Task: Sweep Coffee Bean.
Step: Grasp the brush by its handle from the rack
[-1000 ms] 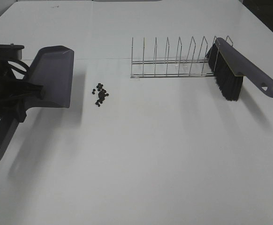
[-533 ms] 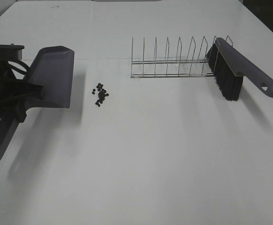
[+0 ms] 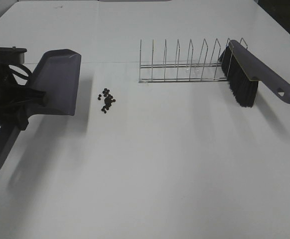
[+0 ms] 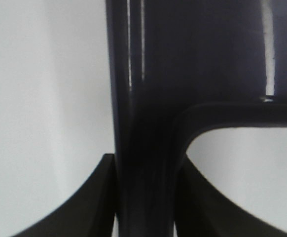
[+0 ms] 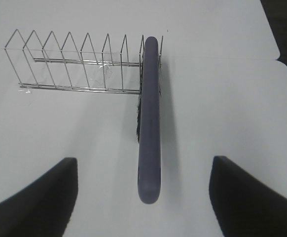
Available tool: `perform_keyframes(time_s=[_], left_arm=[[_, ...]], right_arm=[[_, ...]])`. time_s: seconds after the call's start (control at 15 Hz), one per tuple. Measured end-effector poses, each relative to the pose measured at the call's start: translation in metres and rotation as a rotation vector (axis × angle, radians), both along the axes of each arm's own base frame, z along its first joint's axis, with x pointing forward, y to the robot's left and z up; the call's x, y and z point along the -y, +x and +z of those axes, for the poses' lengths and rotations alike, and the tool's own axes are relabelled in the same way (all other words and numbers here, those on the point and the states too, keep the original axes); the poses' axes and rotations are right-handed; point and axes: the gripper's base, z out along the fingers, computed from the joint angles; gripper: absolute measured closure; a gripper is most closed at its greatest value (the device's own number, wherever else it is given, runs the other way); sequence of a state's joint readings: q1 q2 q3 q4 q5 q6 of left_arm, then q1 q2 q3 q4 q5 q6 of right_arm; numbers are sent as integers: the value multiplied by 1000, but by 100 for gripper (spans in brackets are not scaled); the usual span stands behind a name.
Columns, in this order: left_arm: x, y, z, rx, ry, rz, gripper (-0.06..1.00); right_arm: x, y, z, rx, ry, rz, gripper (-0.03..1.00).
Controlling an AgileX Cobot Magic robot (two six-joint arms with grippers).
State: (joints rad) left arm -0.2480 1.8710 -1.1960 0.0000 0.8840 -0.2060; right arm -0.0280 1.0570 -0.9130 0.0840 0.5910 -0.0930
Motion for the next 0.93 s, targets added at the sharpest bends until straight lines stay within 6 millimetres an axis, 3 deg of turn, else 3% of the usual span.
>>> perform_keyframes(time_s=[0.4,0.53,0.6,0.67,0.8,0.93], left_arm=[[0,0,0,0,1,-6,67],[0,0,0,0,1,-6,67],[0,0,0,-1,-3,-3,67],[1,0,0,-1,-6,-3,67],[1,0,0,-1,-6,-3,67],[1,0,0,-2,-7,-2,67]], right_arm=[[3,131,-16,-239,3,19,35],[3,162,-27,-297,5,24,35],[4,181,-35,-334,7,27,35],[5,219,-57,-418,5,35,36],[6,248,-87,-517,-4,42,40],[7,266,-104,-554,-9,43,42]])
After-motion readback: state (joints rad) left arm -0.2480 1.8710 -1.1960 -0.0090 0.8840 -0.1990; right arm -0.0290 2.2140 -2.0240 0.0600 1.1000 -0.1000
